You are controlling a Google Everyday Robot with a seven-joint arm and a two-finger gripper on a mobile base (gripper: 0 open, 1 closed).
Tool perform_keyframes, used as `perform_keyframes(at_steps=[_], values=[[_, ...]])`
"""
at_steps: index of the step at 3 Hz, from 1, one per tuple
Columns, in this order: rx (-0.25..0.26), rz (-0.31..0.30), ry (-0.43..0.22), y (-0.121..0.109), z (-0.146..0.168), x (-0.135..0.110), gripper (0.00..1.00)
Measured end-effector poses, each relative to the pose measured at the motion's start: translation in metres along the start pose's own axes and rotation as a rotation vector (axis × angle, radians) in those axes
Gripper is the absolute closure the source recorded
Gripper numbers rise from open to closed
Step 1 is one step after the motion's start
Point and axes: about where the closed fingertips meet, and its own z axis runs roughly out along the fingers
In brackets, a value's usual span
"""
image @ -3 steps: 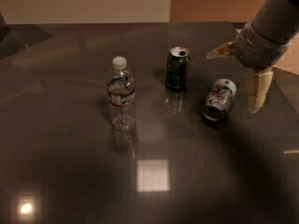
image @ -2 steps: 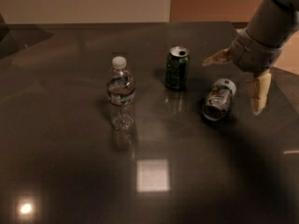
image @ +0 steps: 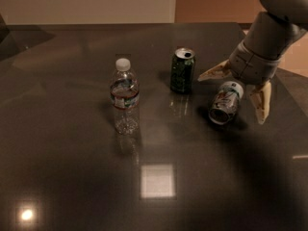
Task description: Place 7up can upright
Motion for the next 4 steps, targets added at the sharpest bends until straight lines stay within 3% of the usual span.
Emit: perform_keyframes(at_steps=[2,3,4], values=[[-0.070,-0.146,0.000,0.008,0.017,-0.014,0.00],[-0.111,-0.177,0.018,0.011,0.021,-0.014,0.16],[-0.132,-0.177,0.056,0.010,0.021,-0.011,0.40]])
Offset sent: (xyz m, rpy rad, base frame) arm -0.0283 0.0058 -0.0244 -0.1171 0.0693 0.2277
